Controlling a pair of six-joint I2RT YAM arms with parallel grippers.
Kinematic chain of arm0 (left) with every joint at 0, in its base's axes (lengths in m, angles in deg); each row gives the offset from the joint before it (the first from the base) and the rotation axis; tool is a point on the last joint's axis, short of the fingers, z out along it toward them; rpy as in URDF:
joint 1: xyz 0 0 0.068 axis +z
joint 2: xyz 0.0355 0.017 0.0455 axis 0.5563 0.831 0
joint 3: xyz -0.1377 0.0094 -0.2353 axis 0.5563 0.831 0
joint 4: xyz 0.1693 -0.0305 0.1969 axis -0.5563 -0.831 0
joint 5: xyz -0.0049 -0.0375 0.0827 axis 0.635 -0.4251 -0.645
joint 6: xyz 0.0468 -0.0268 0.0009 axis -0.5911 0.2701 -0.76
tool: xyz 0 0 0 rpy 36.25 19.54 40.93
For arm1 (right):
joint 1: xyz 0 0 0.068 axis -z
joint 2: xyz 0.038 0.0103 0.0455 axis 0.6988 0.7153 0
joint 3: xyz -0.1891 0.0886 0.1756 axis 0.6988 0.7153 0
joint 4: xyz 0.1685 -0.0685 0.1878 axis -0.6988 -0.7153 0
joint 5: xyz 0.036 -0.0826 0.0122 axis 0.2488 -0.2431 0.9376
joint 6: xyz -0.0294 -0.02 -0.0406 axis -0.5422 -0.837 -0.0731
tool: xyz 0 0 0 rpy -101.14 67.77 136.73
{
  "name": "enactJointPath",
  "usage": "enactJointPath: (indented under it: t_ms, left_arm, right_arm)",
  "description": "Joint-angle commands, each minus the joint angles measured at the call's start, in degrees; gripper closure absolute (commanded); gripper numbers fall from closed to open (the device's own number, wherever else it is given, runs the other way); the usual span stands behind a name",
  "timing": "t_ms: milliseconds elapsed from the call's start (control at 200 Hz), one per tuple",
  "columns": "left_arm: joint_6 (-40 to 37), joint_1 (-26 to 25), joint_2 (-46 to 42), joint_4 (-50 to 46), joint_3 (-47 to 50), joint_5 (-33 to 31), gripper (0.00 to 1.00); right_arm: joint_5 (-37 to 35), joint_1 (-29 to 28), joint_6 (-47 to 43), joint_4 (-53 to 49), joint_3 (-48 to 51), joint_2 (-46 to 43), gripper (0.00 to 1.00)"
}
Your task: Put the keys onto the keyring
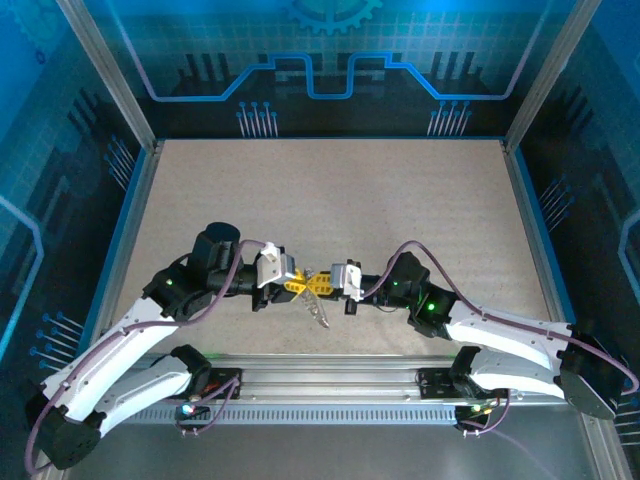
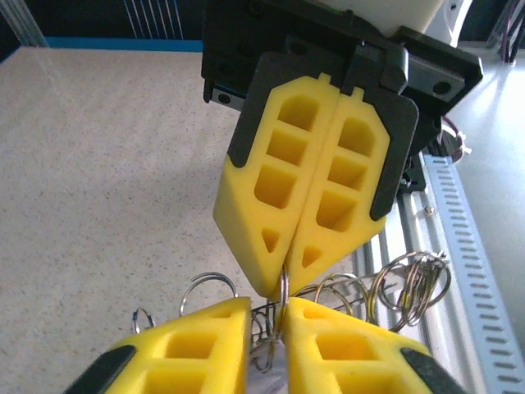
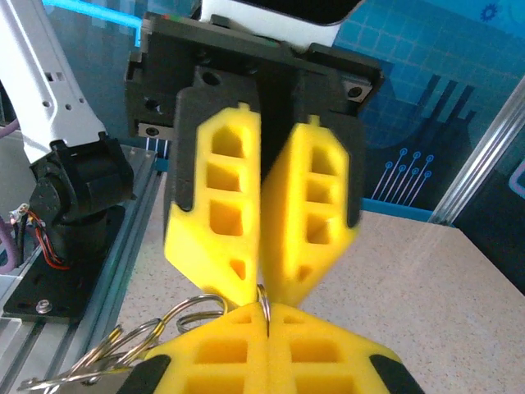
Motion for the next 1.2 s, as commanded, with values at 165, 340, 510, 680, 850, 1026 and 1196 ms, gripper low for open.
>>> enactJointPath:
  t_ms: [165,340,510,680,850,1026,1196]
  left_arm:
    - [-2.55,0.34,0.04,-2.39,-1.88,0.33,1.00]
    - [-8.22,-0.04,1.94,-11.42,-8.05,-4.44,1.00]
    - [-13.70,-2.40,6.44,-21.11,-14.84,-9.35,1.00]
    - [-16.27,-6.45,10.97,-25.86,-19.06,-13.84,1.00]
    - [-17.80,-8.12,13.78,-27.03,-20.66,-15.93,1.00]
    - [-19.26,-9.43,15.84,-28.58,-22.50,-17.61,1.00]
    - [-19.42,-9.70,16.24,-27.96,-22.97,-16.99,1.00]
  right_arm:
    - [0.05,-0.55,-0.83,-0.04,-1.88,-1.70,1.00]
    - [-2.64,-0.56,-4.87,-14.13,-5.45,-2.11,0.89]
    - [-4.28,-0.56,-5.73,-19.83,-6.79,-1.40,0.79]
    - [-4.00,-0.46,-6.41,-22.09,-8.96,0.22,0.79]
    - [-3.28,-0.47,-5.96,-21.45,-9.54,0.72,0.79]
    - [-1.98,-0.48,-5.45,-21.51,-9.71,0.97,0.83]
    - [-0.90,-0.48,-4.23,-20.15,-9.68,1.83,0.89]
